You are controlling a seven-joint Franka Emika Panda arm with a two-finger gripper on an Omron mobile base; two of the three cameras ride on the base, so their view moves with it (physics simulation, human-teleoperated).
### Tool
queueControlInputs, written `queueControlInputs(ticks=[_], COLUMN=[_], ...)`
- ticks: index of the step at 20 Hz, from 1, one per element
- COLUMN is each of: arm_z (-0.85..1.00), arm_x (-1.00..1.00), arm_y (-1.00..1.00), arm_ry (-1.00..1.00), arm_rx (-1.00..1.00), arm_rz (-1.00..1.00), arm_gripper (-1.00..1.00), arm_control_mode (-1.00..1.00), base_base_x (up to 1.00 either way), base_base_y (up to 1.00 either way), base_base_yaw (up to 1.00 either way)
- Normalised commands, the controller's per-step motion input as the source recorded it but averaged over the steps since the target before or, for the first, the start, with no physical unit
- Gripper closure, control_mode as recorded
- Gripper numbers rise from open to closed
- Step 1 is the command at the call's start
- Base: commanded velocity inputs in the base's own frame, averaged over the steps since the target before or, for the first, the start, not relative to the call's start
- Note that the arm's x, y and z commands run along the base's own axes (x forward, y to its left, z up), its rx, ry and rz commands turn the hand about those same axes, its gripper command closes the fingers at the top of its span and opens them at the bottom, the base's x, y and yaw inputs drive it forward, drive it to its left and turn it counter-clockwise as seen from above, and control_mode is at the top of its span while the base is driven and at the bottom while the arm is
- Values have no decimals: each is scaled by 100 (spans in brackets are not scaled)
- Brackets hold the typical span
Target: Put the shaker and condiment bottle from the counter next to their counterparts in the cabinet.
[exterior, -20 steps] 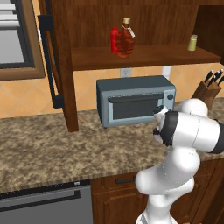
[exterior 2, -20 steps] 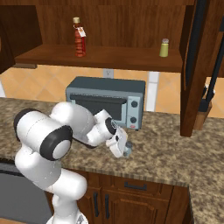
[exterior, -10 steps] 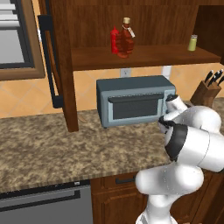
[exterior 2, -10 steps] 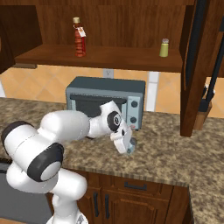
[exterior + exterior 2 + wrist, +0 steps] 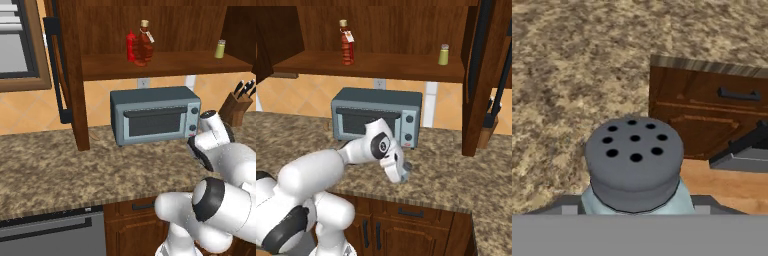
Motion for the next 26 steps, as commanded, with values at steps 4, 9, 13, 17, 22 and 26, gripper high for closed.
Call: queueControlInputs(ticks=[4, 9, 13, 17, 22, 26], arm_z=[68, 83, 69, 68, 64, 76], arm_x=[-19, -18, -32, -44, -58, -25], arm_y=[7, 0, 3, 10, 18, 25], arm_ry=[-33, -46, -35, -35, -27, -15], arm_rx=[-4, -10, -11, -16, -11, -5], arm_rz=[16, 20, 20, 17, 13, 13], arm_gripper=[100, 100, 100, 100, 100, 100], arm_control_mode=[-100, -100, -100, -100, -100, -100], base_base_x=[0, 0, 0, 0, 0, 0], base_base_y=[0, 0, 0, 0, 0, 0], base_base_yaw=[0, 0, 0, 0, 0, 0])
